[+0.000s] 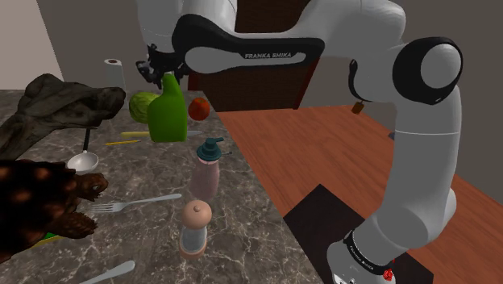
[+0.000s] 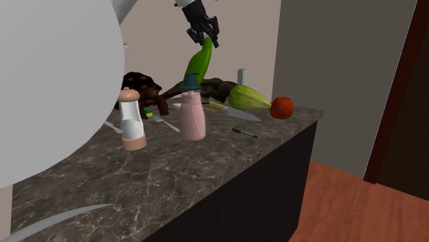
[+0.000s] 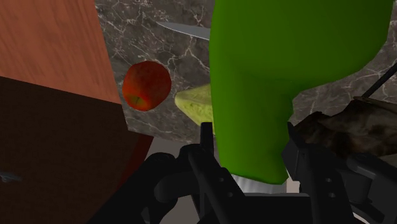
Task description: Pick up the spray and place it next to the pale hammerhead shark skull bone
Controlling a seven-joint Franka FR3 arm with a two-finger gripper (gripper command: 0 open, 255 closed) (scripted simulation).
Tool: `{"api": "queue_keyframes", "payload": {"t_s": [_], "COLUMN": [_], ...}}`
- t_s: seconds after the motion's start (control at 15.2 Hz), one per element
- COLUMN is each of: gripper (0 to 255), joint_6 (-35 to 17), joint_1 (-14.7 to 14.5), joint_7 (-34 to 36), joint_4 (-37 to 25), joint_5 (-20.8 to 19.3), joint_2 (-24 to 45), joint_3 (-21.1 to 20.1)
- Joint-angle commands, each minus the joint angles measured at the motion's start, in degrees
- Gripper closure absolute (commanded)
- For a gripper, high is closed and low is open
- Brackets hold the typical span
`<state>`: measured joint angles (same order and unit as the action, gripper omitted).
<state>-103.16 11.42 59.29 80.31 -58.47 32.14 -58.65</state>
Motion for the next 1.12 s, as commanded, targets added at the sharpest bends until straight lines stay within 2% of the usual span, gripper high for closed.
{"api": "queue_keyframes", "payload": {"t_s": [0.0,1.06], "gripper": [255,255], "joint_6": [-1.03,-8.34], "joint_1": [0.32,0.97], "joint_7": [0.82,7.47], "joint_4": [1.26,9.09], "joint_5": [-0.34,-4.75], "joint_2": [0.14,3.01], "joint_3": [0.14,2.72]}}
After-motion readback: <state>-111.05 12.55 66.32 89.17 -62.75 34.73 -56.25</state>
